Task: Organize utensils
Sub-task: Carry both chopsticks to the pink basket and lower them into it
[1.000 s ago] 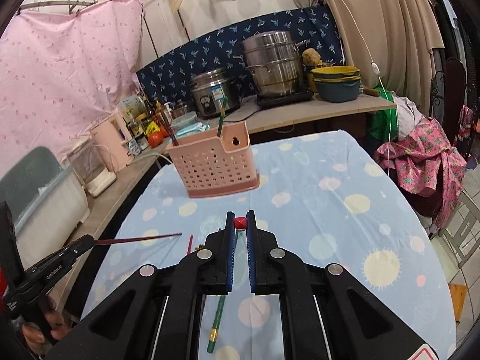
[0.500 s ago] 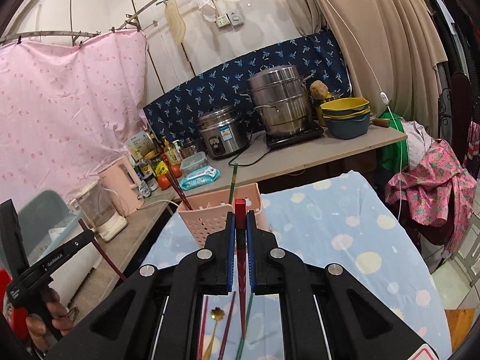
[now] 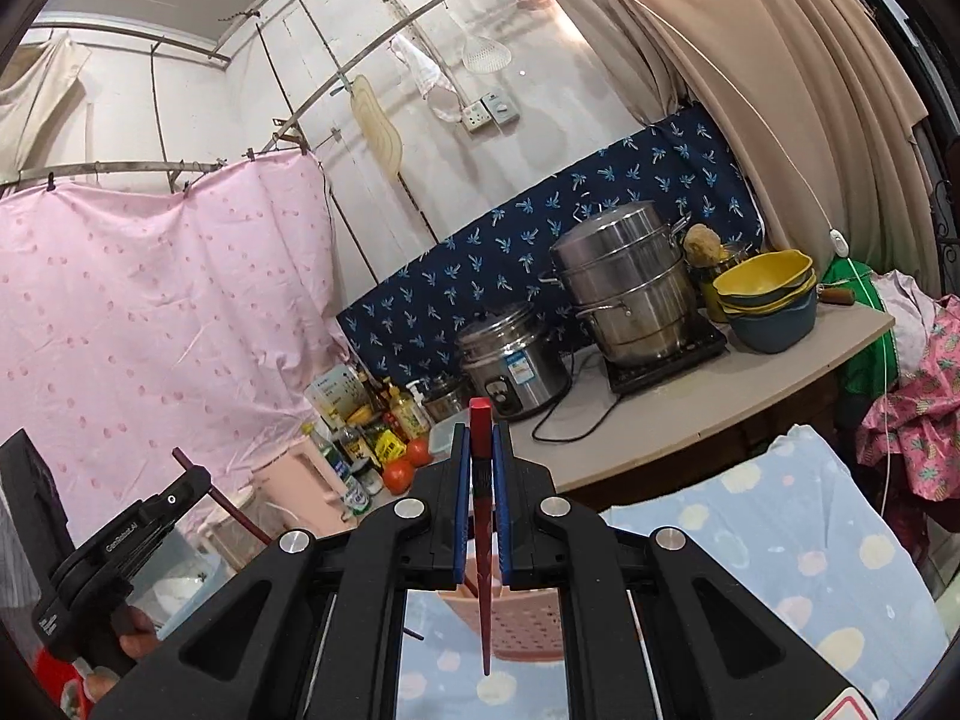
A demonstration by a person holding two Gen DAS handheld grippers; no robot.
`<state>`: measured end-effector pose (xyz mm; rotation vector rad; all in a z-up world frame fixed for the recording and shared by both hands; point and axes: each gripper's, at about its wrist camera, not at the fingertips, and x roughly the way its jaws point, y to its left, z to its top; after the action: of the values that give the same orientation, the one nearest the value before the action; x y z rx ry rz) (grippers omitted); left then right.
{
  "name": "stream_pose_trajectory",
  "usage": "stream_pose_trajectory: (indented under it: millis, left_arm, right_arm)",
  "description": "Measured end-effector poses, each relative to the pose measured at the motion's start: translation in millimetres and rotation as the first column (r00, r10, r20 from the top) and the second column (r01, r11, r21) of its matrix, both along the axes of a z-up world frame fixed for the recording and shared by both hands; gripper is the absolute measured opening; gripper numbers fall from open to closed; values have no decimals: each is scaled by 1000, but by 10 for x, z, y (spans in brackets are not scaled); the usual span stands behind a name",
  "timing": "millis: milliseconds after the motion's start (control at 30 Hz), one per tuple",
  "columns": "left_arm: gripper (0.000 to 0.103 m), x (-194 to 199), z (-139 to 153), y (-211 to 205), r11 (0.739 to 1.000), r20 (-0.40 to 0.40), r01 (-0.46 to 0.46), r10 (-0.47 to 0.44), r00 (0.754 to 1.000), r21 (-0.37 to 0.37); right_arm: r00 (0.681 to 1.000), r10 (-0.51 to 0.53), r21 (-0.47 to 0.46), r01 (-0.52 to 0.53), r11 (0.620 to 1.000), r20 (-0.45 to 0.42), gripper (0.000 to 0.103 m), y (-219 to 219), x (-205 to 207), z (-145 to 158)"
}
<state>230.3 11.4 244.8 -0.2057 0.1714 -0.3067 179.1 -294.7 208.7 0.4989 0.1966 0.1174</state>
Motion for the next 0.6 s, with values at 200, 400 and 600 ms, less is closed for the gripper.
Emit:
stream_pose_trajectory:
  millis: [200,400,600]
  left_arm:
    - [7,386,28,-66,999,27,-28,28,999,-21]
    - [7,706,-147,-131,999,-15,-37,37,999,-12]
    - [7,853,-447,-192,999,-76,-34,35,996,11]
  right_arm:
    - [999,-39,18,38,999,31,7,-33,440,80]
    - [997,-69,21,69,997,22,7,-58,796,3]
    - [997,-46,8,46,999,-57,7,-18,1044,-299]
